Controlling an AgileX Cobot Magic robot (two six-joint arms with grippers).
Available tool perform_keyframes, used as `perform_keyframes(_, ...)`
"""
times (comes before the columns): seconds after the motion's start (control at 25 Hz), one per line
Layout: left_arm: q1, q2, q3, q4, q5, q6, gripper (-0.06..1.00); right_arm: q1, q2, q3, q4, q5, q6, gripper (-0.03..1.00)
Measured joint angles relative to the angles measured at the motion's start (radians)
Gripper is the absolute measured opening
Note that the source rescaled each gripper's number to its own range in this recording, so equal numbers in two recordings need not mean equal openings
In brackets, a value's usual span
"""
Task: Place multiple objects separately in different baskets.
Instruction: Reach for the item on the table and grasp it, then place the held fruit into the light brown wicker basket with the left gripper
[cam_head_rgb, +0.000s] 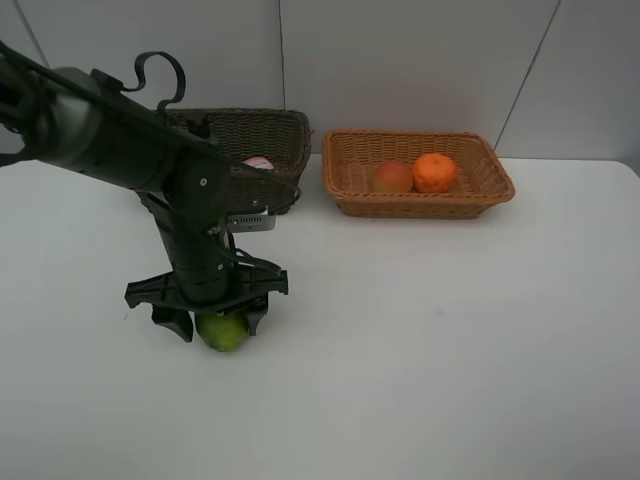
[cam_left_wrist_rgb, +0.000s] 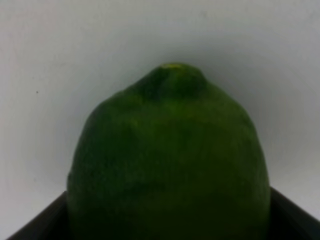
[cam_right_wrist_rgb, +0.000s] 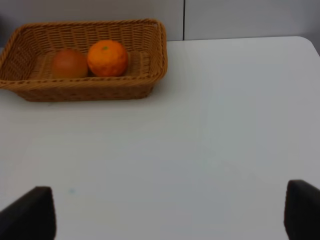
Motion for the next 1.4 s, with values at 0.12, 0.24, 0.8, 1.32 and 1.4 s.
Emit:
perform_keyframes(0.12, 0.0, 0.0, 0.0, 0.0, 0.0, 0.0, 0.78, 0.0, 0.0, 0.0, 0.0, 0.0, 0.0, 1.0)
perform_keyframes(0.24, 0.0, 0.0, 0.0, -0.001, 0.0, 0.0, 0.78, 0.0, 0.0, 0.0, 0.0, 0.0, 0.0, 1.0)
perform_keyframes(0.8, 0.0, 0.002, -0.017, -0.006, 0.019, 0.0, 0.78, 0.0, 0.0, 0.0, 0.0, 0.0, 0.001, 1.0)
perform_keyframes(1.32, 0.0, 0.032, -0.5, -0.004, 0.225, 0.225, 0.78, 0.0, 0.0, 0.0, 0.0, 0.0, 0.001, 1.0)
perform_keyframes(1.4, 0.0, 0.069, -0.592, 0.008, 0.228, 0.247, 0.78, 0.0, 0.0, 0.0, 0.0, 0.0, 0.001, 1.0)
